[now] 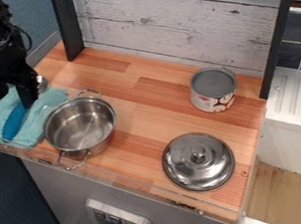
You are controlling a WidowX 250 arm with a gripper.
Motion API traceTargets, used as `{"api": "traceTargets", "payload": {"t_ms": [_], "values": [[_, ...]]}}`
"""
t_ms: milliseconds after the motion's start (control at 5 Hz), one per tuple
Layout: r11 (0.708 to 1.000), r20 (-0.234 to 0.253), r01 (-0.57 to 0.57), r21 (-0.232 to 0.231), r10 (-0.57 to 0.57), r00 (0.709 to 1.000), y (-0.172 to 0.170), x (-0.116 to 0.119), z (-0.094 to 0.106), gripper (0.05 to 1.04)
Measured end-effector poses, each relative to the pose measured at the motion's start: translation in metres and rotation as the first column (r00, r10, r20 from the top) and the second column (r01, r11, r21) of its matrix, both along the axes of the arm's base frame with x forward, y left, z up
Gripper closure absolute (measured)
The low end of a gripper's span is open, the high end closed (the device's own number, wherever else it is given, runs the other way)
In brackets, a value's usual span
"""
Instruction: Place the blue spoon on the blue cloth
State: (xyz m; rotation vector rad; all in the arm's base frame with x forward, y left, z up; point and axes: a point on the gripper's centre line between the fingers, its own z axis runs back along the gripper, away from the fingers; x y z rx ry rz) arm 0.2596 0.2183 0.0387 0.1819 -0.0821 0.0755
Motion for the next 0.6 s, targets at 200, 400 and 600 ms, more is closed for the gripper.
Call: {"api": "traceTargets", "payload": {"t_ms": [200,400,600], "values": [[1.0,0.009,0.021,-0.018,-0.02,1.0,-0.003,0.002,0.001,0.079],[0.999,0.039,0.032,-0.011,-0.032,0.999,-0.005,0.003,0.013,0.083],[0.999,0.013,0.028,-0.044,-0.027,1.0,-0.007,-0.003,0.012,0.083]]}}
